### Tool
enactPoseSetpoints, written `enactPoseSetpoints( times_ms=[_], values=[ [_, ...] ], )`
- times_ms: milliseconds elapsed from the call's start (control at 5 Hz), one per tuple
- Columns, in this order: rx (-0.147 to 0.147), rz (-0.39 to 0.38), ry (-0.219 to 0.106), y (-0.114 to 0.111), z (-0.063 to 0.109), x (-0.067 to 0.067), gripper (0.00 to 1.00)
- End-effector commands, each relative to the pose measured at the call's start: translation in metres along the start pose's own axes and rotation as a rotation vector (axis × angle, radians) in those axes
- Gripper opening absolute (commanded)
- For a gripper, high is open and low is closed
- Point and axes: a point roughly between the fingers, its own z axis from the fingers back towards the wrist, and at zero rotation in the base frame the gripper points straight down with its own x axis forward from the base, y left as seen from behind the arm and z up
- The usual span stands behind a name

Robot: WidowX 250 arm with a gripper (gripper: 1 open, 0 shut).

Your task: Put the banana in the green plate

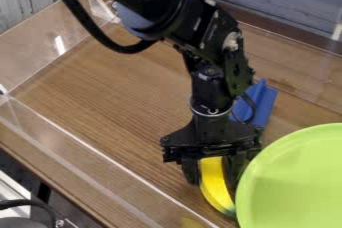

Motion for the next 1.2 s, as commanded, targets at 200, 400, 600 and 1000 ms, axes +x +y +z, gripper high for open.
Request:
enactPoseSetpoints(
  times_ms=[200,400,600,1000],
  values=[
    [-0.018,-0.011,-0.005,0.001,-0.002,0.007,0.0],
    [-0.016,-0.02,-0.002,0.002,-0.005,0.008,0.0],
    [-0.014,-0.03,0.002,0.003,-0.008,0.009,0.0],
    [-0.003,-0.062,0.01,0.006,-0.013,0.01,1.0]
  ],
)
